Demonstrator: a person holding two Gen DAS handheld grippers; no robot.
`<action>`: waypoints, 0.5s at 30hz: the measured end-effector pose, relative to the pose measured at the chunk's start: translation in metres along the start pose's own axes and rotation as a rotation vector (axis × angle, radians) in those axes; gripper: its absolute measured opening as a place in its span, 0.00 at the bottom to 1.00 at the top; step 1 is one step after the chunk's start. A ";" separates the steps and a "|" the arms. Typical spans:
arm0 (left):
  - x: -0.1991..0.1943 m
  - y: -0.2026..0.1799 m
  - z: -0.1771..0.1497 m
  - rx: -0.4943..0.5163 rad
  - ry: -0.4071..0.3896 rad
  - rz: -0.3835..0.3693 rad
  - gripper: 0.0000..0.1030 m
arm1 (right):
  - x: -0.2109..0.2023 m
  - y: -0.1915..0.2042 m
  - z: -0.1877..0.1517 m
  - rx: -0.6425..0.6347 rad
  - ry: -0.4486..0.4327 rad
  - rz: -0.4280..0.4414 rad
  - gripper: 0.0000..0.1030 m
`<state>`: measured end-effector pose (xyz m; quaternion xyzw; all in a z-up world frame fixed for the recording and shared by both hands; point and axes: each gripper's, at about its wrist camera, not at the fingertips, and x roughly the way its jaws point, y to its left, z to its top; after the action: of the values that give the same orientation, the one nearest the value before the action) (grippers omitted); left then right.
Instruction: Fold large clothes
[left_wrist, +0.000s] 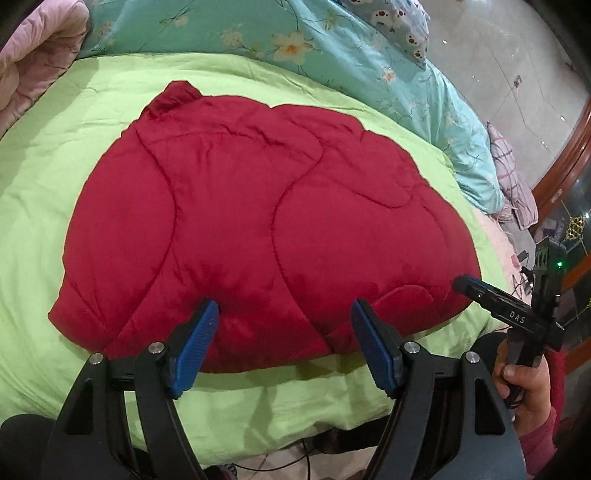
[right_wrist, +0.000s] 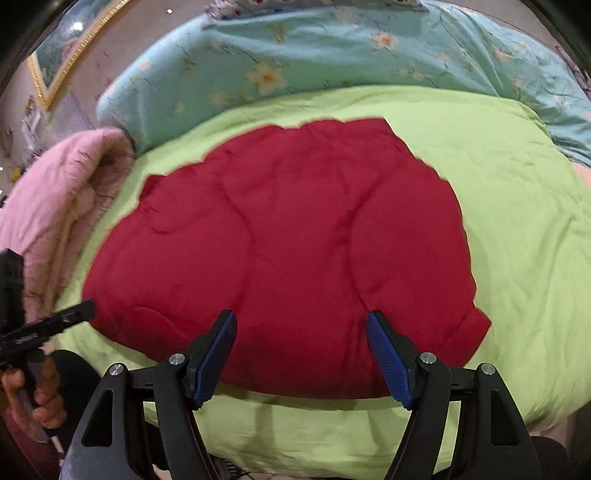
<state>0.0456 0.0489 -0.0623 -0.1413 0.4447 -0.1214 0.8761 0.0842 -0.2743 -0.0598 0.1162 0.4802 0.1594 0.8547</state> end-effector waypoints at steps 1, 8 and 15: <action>0.002 -0.001 -0.003 0.002 0.001 0.002 0.72 | 0.004 -0.002 -0.002 0.002 0.007 -0.004 0.72; 0.009 -0.008 -0.009 0.053 0.013 0.079 0.72 | 0.007 0.003 -0.007 -0.024 -0.004 -0.049 0.72; -0.004 -0.010 -0.014 0.022 0.021 0.130 0.73 | -0.004 0.002 -0.017 -0.009 -0.006 -0.083 0.72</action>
<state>0.0312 0.0386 -0.0633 -0.1012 0.4607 -0.0706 0.8789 0.0673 -0.2729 -0.0643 0.0927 0.4815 0.1257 0.8624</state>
